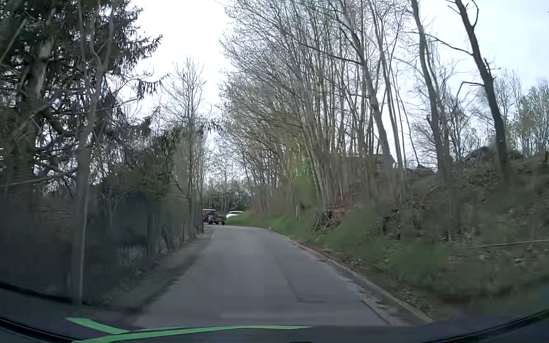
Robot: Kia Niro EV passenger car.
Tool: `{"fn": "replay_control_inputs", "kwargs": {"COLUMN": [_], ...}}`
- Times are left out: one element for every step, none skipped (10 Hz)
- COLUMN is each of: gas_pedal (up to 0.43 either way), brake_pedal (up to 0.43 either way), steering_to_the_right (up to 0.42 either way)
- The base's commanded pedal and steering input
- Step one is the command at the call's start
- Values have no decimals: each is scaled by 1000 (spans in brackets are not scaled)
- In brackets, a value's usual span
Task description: Follow the waypoints while adhering to traffic rules and regulations
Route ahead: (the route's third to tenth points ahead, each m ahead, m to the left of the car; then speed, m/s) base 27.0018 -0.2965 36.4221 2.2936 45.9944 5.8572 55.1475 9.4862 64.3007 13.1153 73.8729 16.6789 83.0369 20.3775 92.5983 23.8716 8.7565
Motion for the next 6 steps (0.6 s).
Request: {"fn": "replay_control_inputs", "kwargs": {"gas_pedal": [319, 319, 319, 319, 319, 319], "brake_pedal": [0, 0, 0, 0, 0, 0], "steering_to_the_right": [-31, -31, -31, -30, -29, -28]}}
